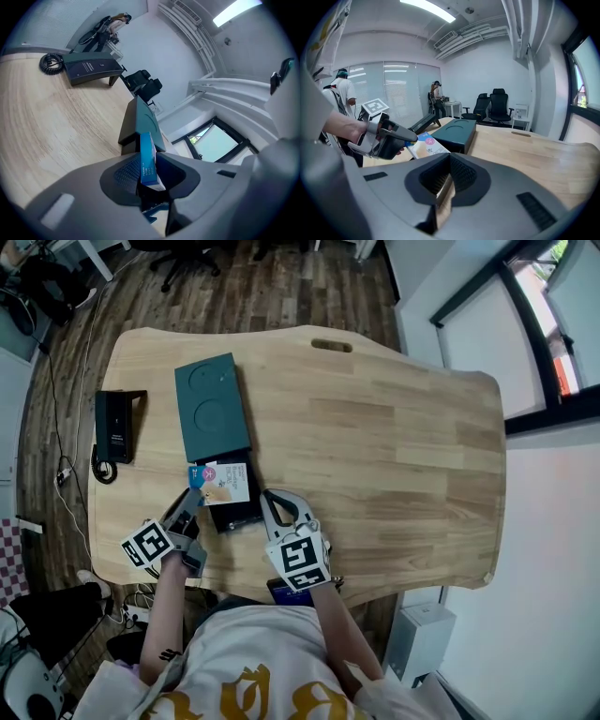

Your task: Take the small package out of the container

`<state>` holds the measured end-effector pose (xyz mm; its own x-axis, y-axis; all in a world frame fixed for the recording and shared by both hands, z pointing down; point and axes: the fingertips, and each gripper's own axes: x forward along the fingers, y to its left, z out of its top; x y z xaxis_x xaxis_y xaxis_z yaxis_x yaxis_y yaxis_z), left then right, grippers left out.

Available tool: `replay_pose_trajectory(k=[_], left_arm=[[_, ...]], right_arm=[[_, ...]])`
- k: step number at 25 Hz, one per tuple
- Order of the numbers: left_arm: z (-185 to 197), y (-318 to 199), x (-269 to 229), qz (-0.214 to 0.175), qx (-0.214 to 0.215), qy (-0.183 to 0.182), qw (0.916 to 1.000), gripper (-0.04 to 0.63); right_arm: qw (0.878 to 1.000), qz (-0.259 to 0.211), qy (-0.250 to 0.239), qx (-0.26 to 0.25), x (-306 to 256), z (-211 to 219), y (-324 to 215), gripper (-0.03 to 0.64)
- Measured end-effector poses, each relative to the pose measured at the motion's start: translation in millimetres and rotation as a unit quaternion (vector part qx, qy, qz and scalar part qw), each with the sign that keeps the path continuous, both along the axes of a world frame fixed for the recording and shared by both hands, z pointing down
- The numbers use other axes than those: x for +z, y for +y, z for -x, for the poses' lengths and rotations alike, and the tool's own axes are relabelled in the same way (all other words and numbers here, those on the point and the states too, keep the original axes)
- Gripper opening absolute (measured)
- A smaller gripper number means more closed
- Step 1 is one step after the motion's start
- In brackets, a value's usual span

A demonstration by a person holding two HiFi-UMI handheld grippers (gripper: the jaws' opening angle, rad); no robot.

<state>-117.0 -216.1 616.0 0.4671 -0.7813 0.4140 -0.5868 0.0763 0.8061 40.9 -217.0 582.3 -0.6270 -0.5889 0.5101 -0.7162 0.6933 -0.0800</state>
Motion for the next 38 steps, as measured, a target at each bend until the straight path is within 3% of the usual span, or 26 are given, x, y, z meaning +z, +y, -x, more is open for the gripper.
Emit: replay_pose_trajectory(k=[15,21,27,38], left_arm=[[8.5,18.3,-35.4,-0.045,-0.029,0.051,0.9972,0.104],[8.1,35.8,-57.5,-0.068,-0.027,0.073,0.9947,0.103],[13.7,65.0,-77.2,-0.081,-0.051,0.116,0.9886,0.103],[9.9,114.3,-103.3,-0.115,-0.052,0.147,0.9811,0.103]], right_arm=[[0.998,-0.03,-0.015,0.048,-35.3,-2.6,10.8,0.003],[0.997,-0.044,-0.025,0.057,-47.7,2.7,31.4,0.003],[0.995,-0.061,-0.026,0.068,-59.9,1.7,61.5,0.003],[0.99,-0.091,-0.034,0.107,-87.0,-13.3,116.6,0.003]])
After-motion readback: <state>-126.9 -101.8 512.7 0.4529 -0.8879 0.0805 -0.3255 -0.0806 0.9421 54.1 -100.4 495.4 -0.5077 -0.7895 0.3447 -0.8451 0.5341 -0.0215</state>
